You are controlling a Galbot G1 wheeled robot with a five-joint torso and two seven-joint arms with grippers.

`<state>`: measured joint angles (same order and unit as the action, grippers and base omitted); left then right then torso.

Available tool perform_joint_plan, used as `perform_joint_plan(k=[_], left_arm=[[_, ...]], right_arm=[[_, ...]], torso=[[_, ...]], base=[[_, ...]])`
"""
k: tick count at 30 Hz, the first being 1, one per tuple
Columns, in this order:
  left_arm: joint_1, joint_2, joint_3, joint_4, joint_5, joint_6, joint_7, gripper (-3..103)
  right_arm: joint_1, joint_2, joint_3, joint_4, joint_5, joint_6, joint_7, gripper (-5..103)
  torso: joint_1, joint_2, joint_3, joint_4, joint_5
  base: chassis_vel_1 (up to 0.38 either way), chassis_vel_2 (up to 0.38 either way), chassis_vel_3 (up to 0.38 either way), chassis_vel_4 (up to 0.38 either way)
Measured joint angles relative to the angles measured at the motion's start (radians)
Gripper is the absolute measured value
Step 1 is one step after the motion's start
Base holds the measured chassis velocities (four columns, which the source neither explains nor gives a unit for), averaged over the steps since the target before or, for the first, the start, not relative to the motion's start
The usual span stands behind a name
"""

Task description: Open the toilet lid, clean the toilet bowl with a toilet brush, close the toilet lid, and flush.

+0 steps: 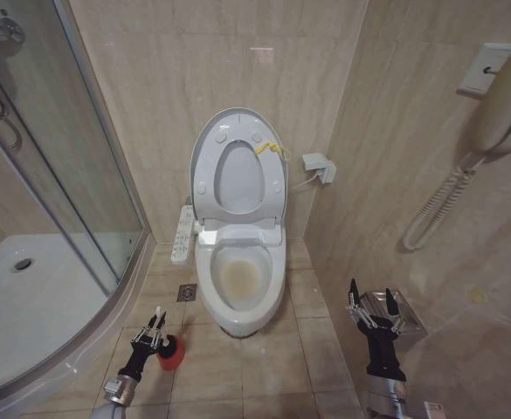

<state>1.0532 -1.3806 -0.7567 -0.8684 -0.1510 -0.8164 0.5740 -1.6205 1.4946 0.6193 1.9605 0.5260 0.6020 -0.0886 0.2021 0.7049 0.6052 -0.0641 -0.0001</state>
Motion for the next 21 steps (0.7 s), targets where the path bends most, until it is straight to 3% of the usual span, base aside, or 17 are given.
perform_joint_plan(k=[21], left_arm=[[0.028, -0.009, -0.02, -0.003, 0.031, 0.0, -0.02, 16]], right_arm=[[0.011, -0.009, 0.001, -0.013, 0.005, 0.002, 0.001, 100]], torso=[[0.001, -0.001, 0.0, 0.0, 0.0001]], base=[[-0.023, 0.018, 0.021, -0.024]])
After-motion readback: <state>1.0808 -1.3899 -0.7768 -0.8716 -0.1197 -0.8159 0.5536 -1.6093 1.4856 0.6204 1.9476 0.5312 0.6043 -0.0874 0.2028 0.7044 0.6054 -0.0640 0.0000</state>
